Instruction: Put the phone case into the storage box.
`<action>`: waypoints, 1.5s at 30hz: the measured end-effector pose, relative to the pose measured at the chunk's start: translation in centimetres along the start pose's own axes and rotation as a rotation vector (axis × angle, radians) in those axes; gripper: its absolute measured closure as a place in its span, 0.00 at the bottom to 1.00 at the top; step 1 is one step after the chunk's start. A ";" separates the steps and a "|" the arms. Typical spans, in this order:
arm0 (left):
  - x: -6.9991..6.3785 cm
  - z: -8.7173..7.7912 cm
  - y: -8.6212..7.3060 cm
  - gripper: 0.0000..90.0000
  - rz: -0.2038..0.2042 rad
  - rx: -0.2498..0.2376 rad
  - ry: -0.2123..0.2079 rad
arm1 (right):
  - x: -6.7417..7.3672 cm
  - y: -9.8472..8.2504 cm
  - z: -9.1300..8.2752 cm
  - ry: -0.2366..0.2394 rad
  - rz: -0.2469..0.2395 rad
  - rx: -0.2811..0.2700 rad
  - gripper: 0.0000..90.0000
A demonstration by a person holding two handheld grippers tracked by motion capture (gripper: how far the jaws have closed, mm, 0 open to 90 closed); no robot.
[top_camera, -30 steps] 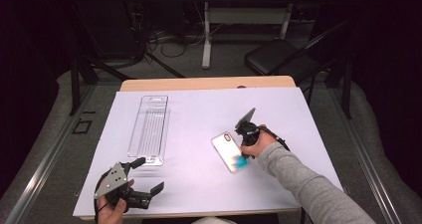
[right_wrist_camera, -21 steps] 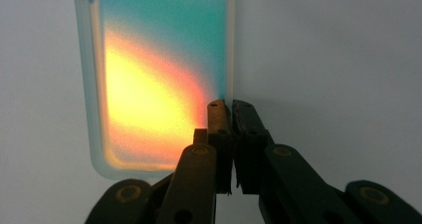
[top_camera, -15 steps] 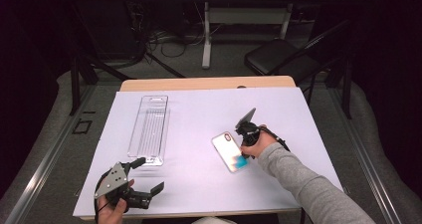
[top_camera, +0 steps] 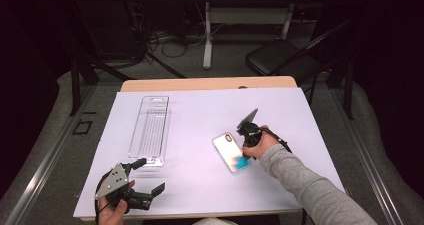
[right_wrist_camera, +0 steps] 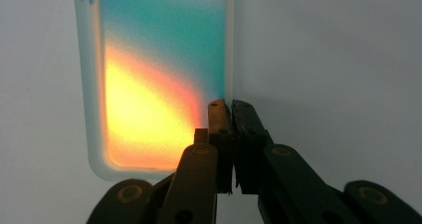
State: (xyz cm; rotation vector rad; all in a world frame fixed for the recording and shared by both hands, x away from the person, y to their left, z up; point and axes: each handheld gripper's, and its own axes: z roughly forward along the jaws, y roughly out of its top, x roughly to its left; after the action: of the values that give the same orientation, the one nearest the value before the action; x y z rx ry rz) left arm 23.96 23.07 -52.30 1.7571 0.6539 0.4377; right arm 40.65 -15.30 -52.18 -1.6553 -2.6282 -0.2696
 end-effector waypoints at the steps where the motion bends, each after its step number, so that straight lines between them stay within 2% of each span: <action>1: 0.0 0.0 0.0 0.00 0.000 0.000 0.000 | 0.0 0.0 0.0 0.001 0.001 -0.003 0.98; 5: 0.0 0.0 0.0 0.00 -0.001 0.001 -0.009 | -0.1 -0.1 -0.2 0.007 0.004 -0.014 0.98; 6: 0.0 0.0 0.0 0.00 -0.001 0.003 -0.010 | -0.1 -0.2 -0.1 0.017 0.008 -0.043 0.98; 7: 0.0 0.1 0.0 0.01 -0.007 0.003 -0.013 | 0.0 -0.2 -0.2 0.018 0.015 -0.041 0.98; 12: 0.0 0.1 0.1 0.01 -0.019 0.006 -0.007 | 0.0 -0.3 -0.8 0.011 -0.008 -0.050 0.98; 13: 0.0 0.1 0.2 0.01 -0.036 0.007 -0.019 | 0.0 -0.4 -0.7 0.021 0.001 -0.081 0.98; 16: -0.1 0.2 0.2 0.03 -0.058 0.020 -0.016 | 0.1 -0.4 -1.1 0.017 0.004 -0.081 0.98; 17: -0.1 0.4 0.2 0.05 -0.079 0.040 -0.028 | 0.0 -0.4 -1.2 0.015 -0.003 -0.081 0.98; 19: -0.2 0.6 0.2 0.08 -0.103 0.052 -0.051 | 0.1 -0.6 -1.1 0.032 0.015 -0.131 0.98; 22: -0.4 0.8 0.3 0.08 -0.106 0.049 -0.069 | -0.1 -0.6 -1.8 0.015 -0.005 -0.100 0.98; 24: -0.6 1.1 0.3 0.08 -0.119 0.052 -0.085 | 0.0 -1.0 -1.3 0.056 0.031 -0.228 0.98; 25: -0.6 1.1 0.3 0.08 -0.119 0.052 -0.085 | 0.0 -1.0 -1.3 0.056 0.031 -0.228 0.98; 26: -0.7 1.4 0.3 0.08 -0.129 0.057 -0.092 | -0.2 -1.0 -2.0 0.030 0.009 -0.169 0.98; 28: -0.8 1.5 0.2 0.08 -0.137 0.059 -0.097 | -0.3 -1.2 -2.1 0.035 0.009 -0.191 0.98; 30: -0.8 1.6 0.2 0.08 -0.147 0.062 -0.098 | -0.4 -1.3 -2.6 0.028 0.005 -0.175 0.98; 31: -0.8 1.7 0.2 0.08 -0.153 0.066 -0.098 | -0.4 -1.2 -3.4 -0.006 -0.013 -0.081 0.98; 32: -0.8 1.7 0.1 0.08 -0.153 0.072 -0.097 | -0.4 -1.4 -3.5 -0.005 -0.008 -0.089 0.98; 34: -0.7 1.8 0.0 0.08 -0.158 0.080 -0.092 | -0.3 -1.7 -3.0 0.031 0.013 -0.203 0.98; 35: -0.7 1.8 0.0 0.08 -0.165 0.081 -0.089 | -0.3 -1.8 -3.0 0.038 0.012 -0.219 0.98; 38: -0.6 1.8 0.0 0.05 -0.175 0.082 -0.094 | -0.2 -2.0 -3.6 0.033 0.003 -0.191 0.98; 39: -0.6 1.8 -0.1 0.03 -0.177 0.082 -0.095 | -0.1 -2.2 -3.3 0.053 0.016 -0.249 0.98; 41: -0.6 1.8 -0.1 0.01 -0.175 0.083 -0.102 | -0.1 -2.4 -3.6 0.042 0.007 -0.225 0.98; 44: -0.5 1.9 -0.2 0.00 -0.176 0.084 -0.114 | 0.0 -2.7 -3.7 0.040 0.003 -0.257 0.98; 45: -0.6 1.9 -0.2 0.00 -0.181 0.084 -0.113 | 0.1 -2.8 -3.9 0.034 -0.001 -0.238 0.98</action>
State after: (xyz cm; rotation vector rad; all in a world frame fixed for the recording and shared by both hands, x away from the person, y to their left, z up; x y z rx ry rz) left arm 24.61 21.33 -52.95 1.7689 0.7517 0.1879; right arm 37.82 -17.02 -48.66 -1.6935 -2.6600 -0.6272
